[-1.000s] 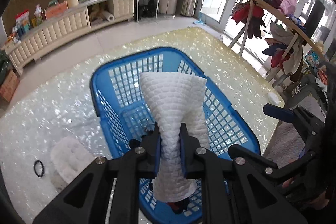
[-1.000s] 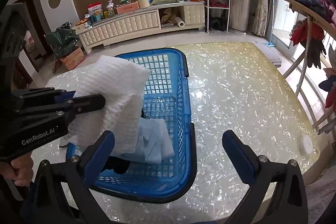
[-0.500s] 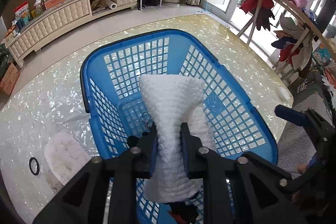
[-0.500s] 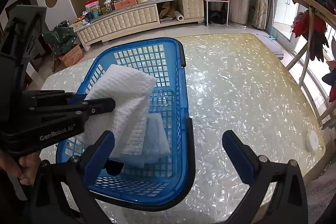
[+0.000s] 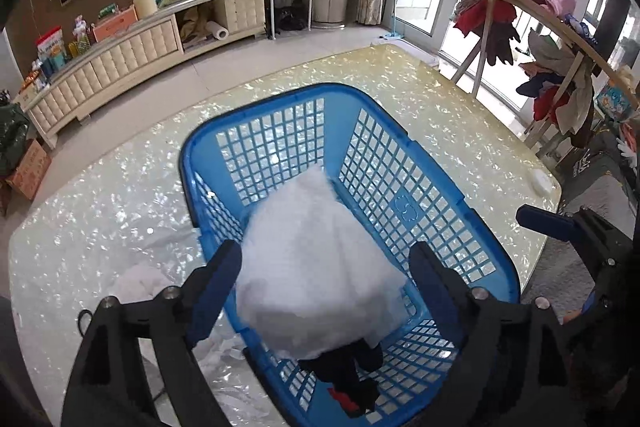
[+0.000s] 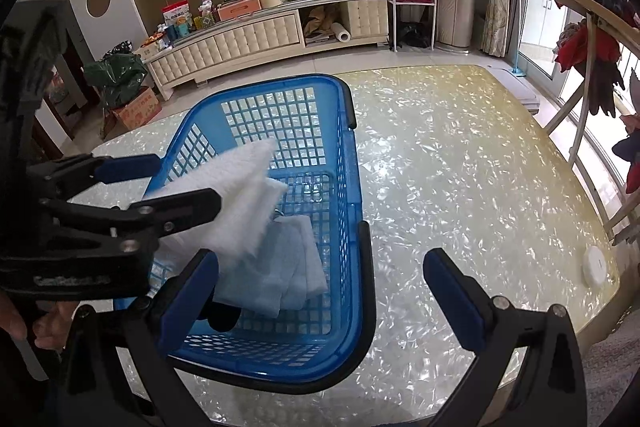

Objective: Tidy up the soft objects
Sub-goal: 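Withdraw both tools from the basket back over the table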

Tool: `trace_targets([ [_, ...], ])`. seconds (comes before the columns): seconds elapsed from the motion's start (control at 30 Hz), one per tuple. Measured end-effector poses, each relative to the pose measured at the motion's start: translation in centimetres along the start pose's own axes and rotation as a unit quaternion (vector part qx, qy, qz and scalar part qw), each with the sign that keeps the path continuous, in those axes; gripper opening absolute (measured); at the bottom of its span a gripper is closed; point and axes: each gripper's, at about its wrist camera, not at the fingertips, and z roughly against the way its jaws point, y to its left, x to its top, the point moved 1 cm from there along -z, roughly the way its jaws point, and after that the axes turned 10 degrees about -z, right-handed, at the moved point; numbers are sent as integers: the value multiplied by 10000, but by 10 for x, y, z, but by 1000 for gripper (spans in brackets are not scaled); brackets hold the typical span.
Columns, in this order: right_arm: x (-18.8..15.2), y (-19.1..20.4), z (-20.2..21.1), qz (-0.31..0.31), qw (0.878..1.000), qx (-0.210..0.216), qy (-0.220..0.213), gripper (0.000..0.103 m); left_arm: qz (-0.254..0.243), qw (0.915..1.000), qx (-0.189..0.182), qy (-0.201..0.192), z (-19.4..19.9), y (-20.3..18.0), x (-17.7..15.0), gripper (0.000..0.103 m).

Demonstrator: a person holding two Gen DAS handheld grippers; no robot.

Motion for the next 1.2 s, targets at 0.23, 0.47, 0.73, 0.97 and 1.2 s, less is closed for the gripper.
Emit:
trace_targets([
  [0.23, 0, 4, 8, 17, 10000, 38, -76, 102, -201, 9996, 167, -76, 21, -3, -2, 88],
  [0.47, -4, 13, 23, 103, 9997, 76, -202, 102, -124, 9992, 339, -194, 47, 1, -10, 103],
  [0.73, -12, 31, 42, 272, 9990, 110, -352, 102, 162, 9979, 495, -389, 83, 15, -31, 103],
  [0.97, -22, 58, 51, 530, 9975, 182, -422, 102, 346, 9959, 616, -561, 112, 26, -55, 103],
  [1.2, -34, 95, 47, 843, 9954, 273, -352, 102, 619, 9931, 799, -602, 138, 52, -92, 103],
])
